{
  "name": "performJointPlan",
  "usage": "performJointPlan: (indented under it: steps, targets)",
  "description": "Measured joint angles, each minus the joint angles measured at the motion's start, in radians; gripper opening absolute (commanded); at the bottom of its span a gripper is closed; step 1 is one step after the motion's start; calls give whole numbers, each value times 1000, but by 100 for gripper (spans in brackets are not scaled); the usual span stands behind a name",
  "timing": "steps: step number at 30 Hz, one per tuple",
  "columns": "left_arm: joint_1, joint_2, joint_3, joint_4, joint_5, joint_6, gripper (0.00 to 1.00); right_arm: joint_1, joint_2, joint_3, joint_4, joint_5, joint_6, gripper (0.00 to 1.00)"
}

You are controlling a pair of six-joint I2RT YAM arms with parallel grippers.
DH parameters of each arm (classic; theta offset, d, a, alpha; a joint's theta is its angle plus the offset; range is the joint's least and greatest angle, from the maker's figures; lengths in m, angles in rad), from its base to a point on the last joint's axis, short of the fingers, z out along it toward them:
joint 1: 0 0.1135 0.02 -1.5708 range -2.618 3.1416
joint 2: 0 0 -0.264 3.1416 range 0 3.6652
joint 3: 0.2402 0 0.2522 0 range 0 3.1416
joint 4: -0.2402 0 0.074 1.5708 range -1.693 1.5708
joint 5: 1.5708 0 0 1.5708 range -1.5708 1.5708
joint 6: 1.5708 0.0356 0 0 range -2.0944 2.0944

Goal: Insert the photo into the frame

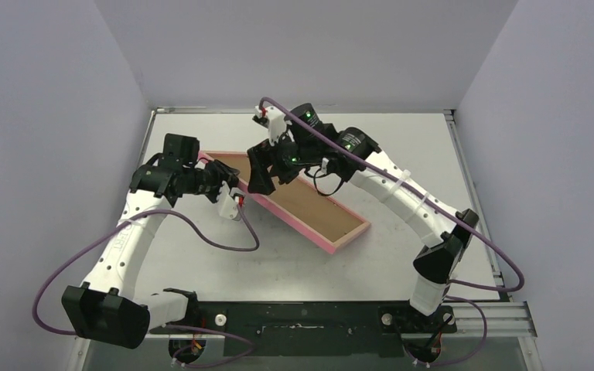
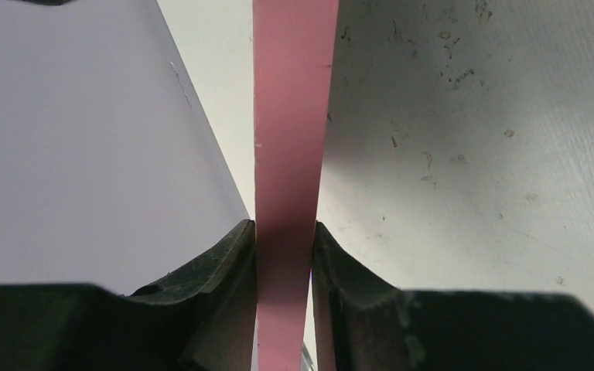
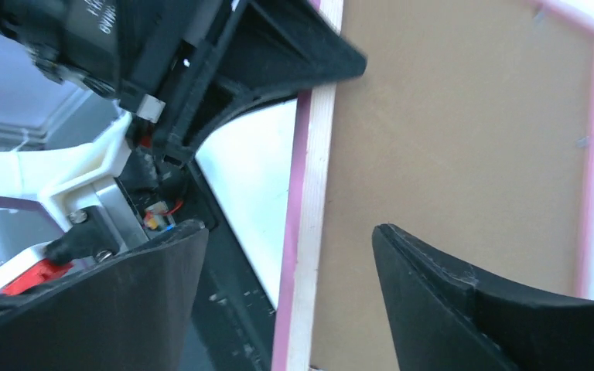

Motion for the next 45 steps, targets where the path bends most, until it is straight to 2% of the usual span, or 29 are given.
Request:
performJointPlan:
  steps: [3, 7, 20, 31, 34, 37, 43, 45]
  targets:
    - [0, 0, 5, -6, -8, -13, 0, -6, -9, 72, -31, 35, -66, 95]
    - [0, 1, 22, -26, -10, -27, 0, -10, -48, 95, -108, 63, -174, 99]
    - [3, 13, 78, -74, -16, -67, 0, 123, -97, -2, -261, 260, -286, 95]
    - [17, 31, 141, -117, -11, -111, 0, 176, -203, -143, -256, 406, -327, 91]
    - [21, 31, 148, -129, -6, -126, 0, 202, -207, -176, -244, 473, -340, 88]
    - [25, 31, 151, -131, 0, -140, 0, 237, -207, -205, -230, 536, -365, 77]
    - [30, 31, 154, -131, 14, -153, 0, 290, -215, -270, -173, 653, -448, 68]
    - [32, 31, 155, -132, 18, -156, 0, 305, -215, -272, -156, 693, -472, 60]
